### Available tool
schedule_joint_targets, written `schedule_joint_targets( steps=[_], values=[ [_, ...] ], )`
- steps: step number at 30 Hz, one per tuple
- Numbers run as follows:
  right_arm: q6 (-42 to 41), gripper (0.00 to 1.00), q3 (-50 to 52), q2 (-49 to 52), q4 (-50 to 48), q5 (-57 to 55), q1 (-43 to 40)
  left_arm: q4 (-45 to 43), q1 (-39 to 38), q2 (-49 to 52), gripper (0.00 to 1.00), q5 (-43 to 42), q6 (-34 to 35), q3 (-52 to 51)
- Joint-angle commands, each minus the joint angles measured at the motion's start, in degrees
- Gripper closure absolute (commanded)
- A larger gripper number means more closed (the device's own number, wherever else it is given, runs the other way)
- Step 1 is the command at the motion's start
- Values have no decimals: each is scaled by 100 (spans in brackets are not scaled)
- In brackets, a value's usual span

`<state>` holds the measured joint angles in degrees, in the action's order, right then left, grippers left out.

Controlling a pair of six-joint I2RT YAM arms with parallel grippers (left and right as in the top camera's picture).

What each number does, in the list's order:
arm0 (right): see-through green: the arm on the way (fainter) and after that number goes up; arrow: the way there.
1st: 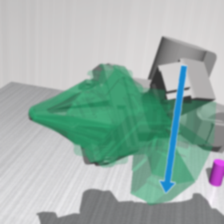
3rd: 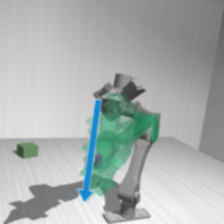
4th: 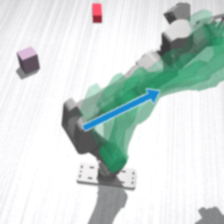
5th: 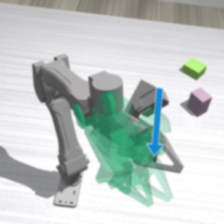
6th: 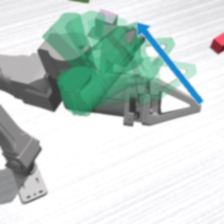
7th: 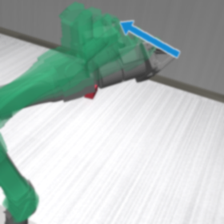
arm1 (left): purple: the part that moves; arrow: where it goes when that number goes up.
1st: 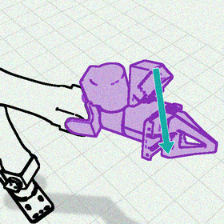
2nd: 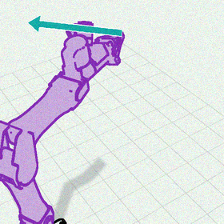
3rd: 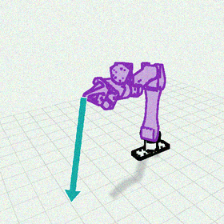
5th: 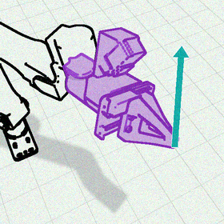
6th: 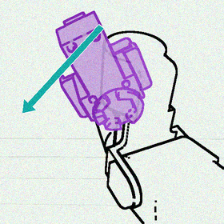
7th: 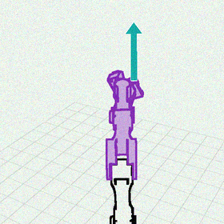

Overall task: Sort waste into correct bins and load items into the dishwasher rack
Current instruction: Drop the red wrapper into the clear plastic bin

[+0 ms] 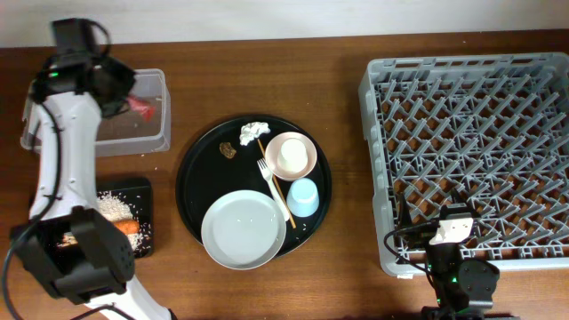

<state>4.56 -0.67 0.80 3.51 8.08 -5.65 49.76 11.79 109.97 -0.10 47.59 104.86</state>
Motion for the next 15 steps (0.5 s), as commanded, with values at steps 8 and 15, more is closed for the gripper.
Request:
schedule_joint_targets(
  steps=[8,15],
  values=[
    [-11,1,35,-44,22,33,-33,138,345,120,4,-741,-525,63],
    [-11,1,35,-44,22,33,-33,131,-811,-293,5,-1561,-1978,74]
  ],
)
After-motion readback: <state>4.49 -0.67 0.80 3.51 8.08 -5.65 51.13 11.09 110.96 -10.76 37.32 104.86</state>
